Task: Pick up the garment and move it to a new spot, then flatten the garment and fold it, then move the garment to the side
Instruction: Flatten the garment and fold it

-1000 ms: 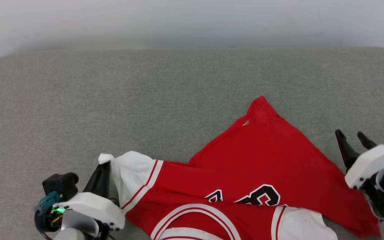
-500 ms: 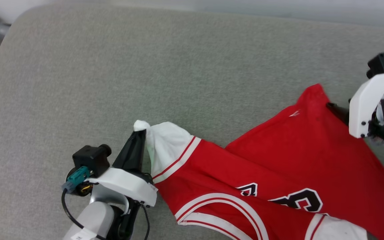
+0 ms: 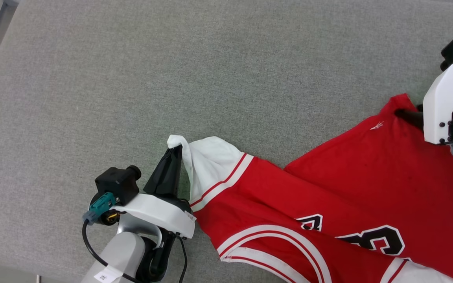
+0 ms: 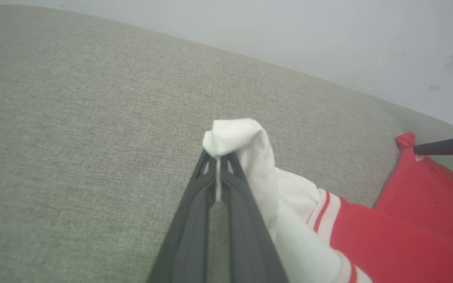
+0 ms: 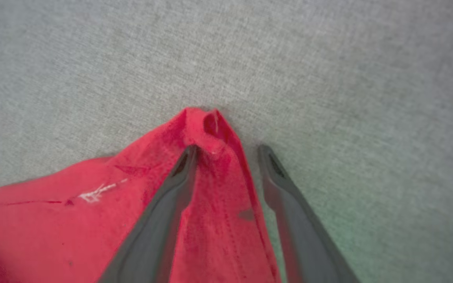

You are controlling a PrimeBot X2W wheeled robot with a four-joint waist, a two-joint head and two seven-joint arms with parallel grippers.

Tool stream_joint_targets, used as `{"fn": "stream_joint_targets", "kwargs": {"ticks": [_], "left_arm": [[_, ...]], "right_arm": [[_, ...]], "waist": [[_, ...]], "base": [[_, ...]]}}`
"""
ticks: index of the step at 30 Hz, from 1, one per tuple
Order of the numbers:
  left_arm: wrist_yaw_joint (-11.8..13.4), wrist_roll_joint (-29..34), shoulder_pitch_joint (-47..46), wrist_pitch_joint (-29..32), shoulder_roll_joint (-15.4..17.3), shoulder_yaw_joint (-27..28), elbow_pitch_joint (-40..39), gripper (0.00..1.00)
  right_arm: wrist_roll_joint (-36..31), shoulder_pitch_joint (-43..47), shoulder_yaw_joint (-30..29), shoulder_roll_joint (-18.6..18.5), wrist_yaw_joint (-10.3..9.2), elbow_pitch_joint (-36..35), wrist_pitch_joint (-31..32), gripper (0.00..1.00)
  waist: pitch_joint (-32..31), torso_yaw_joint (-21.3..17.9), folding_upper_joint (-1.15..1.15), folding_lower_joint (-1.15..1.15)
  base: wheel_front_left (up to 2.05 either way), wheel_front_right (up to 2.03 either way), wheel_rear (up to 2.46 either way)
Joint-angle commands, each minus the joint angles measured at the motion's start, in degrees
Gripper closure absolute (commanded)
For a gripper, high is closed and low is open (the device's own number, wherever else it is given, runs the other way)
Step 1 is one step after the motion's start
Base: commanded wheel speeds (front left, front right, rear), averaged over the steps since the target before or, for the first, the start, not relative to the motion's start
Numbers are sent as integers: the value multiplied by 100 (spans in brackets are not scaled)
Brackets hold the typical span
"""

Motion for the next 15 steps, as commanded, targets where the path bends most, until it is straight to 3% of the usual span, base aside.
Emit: {"fn": "stream_joint_targets", "kwargs": {"ticks": [1, 8, 15], "left_arm": [[-18, -31, -64, -42, 3, 8, 26, 100], [21, -22, -108, -42, 150, 129, 122, 100], [82, -8, -391, 95, 499, 351, 98, 100]], "right_arm": [[141, 574, 380, 217, 19, 247, 218, 100], [388, 159, 351, 45, 16, 72, -490, 100], [377, 2, 168, 46, 8, 28, -1342, 100]], "waist": [[-28, -15, 0, 1], [-357, -180, 0, 1], [-823, -511, 0, 1]], "base": [[0, 0, 0], [0, 0, 0], [0, 0, 0]]}}
